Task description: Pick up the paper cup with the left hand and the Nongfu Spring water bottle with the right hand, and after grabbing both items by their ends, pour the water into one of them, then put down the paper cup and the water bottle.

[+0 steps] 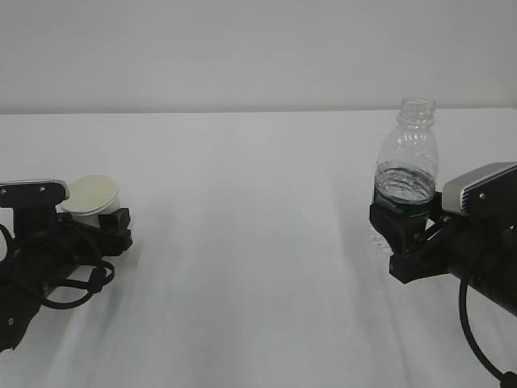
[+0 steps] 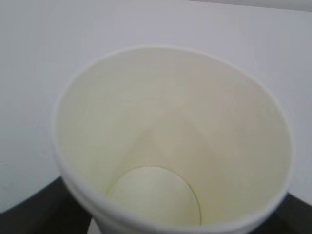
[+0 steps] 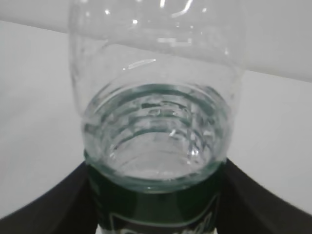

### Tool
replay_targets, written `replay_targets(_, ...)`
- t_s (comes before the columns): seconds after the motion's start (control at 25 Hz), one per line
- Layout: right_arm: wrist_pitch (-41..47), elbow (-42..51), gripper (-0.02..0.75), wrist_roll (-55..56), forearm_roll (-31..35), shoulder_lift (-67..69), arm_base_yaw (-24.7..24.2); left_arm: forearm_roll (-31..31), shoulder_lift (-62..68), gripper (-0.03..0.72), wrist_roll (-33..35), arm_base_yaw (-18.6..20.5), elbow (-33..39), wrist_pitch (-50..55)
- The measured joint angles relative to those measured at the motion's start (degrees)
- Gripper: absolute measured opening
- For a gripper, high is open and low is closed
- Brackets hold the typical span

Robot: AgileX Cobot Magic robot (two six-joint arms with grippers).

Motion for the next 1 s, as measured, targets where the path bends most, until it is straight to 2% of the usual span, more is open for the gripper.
replay_targets(0.4, 0.0, 0.0, 0.465, -0.09, 0.06, 0.0, 0.0, 1.15, 0.0, 0.536, 0.0, 0.0, 0.0, 0.0)
replay_targets(0.72, 0.0, 0.0, 0.465, -0.09, 0.58, 0.0, 0.0, 11.83, -1.59, 0.534, 0.0, 0.0, 0.0, 0.0)
replay_targets(1.0, 0.0, 0.0, 0.465, -0.09, 1.01, 0.0, 0.0, 18.63, -3.47, 0.52, 0.0, 0.0, 0.0, 0.0)
